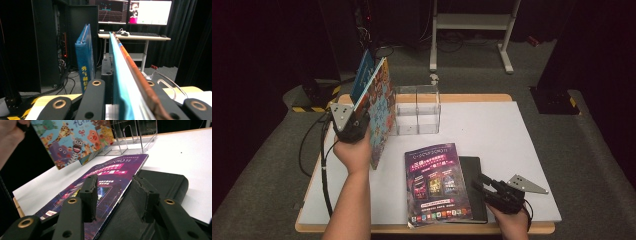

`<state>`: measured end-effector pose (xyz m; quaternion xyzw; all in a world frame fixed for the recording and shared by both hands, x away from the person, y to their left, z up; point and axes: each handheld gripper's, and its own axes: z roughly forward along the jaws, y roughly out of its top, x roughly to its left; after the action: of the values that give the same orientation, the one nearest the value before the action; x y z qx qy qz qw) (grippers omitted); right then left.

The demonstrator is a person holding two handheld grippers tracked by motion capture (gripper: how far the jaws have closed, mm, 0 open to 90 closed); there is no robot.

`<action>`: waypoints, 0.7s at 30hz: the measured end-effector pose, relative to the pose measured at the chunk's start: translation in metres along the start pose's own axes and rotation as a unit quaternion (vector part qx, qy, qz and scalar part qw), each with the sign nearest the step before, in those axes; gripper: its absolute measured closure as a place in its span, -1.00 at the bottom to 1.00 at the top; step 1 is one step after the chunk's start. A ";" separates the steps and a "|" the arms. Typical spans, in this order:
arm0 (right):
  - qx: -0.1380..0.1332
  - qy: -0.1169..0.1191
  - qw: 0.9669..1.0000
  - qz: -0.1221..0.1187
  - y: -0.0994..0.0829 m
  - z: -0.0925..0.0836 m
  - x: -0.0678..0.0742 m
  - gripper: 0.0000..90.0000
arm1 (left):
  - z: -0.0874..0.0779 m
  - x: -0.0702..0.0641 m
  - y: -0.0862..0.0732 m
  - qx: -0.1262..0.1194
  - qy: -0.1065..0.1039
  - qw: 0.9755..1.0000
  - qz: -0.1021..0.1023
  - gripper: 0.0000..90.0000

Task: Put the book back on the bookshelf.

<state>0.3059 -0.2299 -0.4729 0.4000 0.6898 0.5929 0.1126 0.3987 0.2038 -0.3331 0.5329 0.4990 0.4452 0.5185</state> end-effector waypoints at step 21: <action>0.007 0.004 1.000 0.003 -0.003 0.001 0.000 0.27 | 0.007 0.000 -0.032 -0.009 0.017 1.000 0.025 0.76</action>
<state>0.3054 -0.2288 -0.4756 0.4002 0.6931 0.5902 0.1055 0.4038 0.2021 -0.3650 0.5334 0.4901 0.4712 0.5032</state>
